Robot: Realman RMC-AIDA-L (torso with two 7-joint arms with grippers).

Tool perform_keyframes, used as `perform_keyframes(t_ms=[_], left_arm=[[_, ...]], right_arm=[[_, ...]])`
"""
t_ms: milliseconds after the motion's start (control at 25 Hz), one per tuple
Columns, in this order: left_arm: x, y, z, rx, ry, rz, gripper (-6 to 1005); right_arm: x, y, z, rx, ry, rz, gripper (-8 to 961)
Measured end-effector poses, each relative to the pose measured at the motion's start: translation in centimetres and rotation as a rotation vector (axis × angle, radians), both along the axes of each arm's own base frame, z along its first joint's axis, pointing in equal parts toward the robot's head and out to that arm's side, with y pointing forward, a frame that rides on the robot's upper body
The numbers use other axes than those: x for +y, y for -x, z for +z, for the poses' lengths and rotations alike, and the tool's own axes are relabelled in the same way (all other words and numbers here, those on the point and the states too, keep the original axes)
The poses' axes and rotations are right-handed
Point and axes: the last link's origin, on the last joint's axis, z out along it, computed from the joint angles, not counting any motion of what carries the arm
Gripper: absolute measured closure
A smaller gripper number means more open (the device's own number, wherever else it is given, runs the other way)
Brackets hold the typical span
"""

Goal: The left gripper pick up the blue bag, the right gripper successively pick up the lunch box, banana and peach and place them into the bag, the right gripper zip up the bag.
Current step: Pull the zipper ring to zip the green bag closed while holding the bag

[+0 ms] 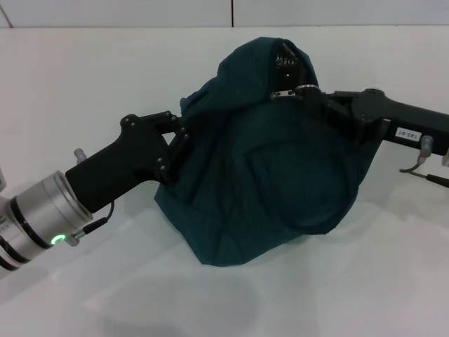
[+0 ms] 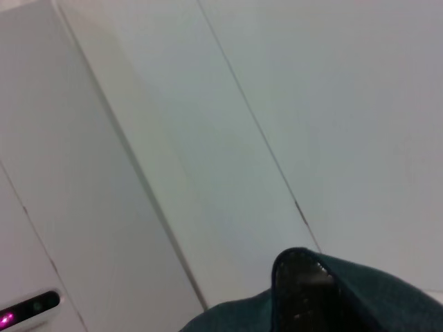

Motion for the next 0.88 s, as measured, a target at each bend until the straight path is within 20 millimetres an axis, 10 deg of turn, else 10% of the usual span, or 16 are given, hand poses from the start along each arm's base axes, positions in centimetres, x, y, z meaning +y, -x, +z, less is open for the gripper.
perform_keyframes(t_ms=[880], left_arm=[[0.1,0.1,0.2,-0.002,-0.008,0.003,949]], right_arm=[[-0.5,-1.7,2.0,0.079,-0.110,-0.048,945]])
